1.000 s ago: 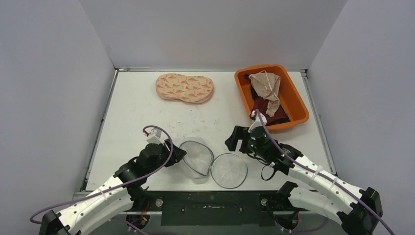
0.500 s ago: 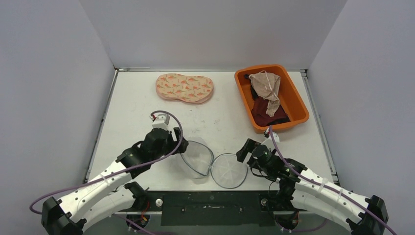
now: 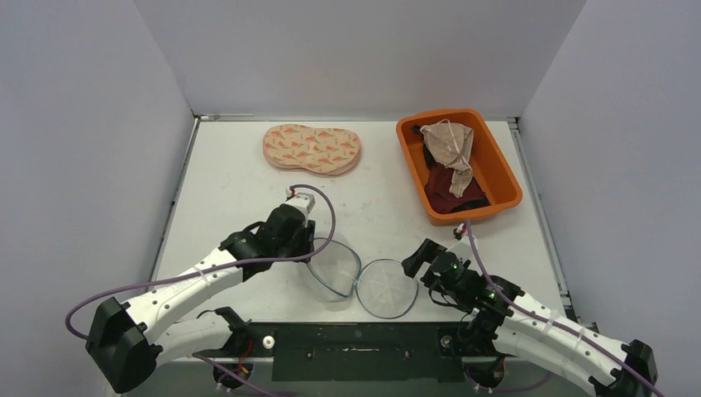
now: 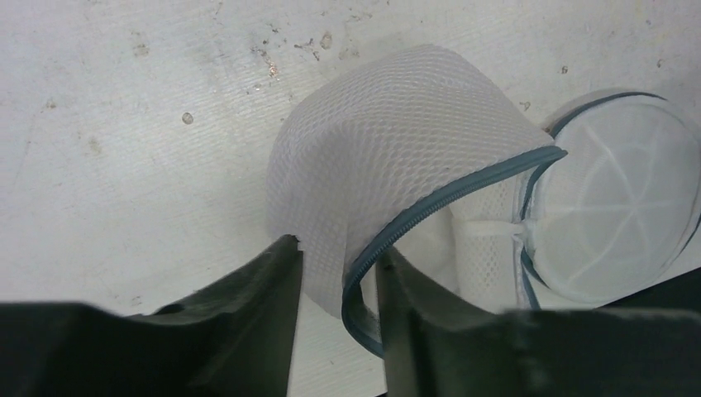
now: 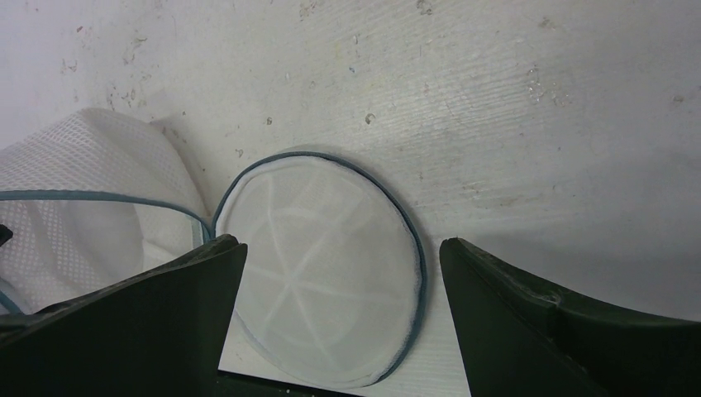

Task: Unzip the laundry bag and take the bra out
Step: Place the bra in the bin.

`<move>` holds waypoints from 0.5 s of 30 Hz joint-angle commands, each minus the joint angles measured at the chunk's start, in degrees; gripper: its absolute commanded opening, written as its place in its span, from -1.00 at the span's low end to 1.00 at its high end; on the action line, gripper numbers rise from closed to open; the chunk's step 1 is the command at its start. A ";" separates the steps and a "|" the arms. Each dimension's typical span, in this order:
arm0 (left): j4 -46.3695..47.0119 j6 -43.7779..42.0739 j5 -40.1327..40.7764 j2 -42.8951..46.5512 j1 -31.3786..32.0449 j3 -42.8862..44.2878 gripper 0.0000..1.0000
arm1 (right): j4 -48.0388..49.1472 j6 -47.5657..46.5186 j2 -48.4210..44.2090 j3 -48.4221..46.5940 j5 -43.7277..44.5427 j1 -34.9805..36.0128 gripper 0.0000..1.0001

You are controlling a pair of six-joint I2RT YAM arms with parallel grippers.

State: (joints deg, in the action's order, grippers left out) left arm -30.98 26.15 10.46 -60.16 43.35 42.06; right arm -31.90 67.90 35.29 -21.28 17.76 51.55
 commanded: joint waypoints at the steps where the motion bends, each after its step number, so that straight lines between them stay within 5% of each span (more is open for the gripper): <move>1: 1.29 -1.32 -0.43 0.79 -0.51 2.24 -0.44 | -1.37 2.52 -2.44 1.14 1.07 0.56 0.82; 5: 5.63 4.56 -0.48 4.32 -0.38 -1.52 -1.00 | -0.28 4.10 -2.83 3.07 0.69 0.57 0.83; 15: 10.28 16.19 1.61 13.36 -0.03 -11.47 -1.00 | 4.75 5.40 3.23 6.63 -1.32 1.00 0.55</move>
State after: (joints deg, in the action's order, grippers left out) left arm -24.97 37.47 10.66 -49.01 43.16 31.90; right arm -31.79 72.20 36.64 -15.53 16.82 51.86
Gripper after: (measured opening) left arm 0.017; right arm 0.812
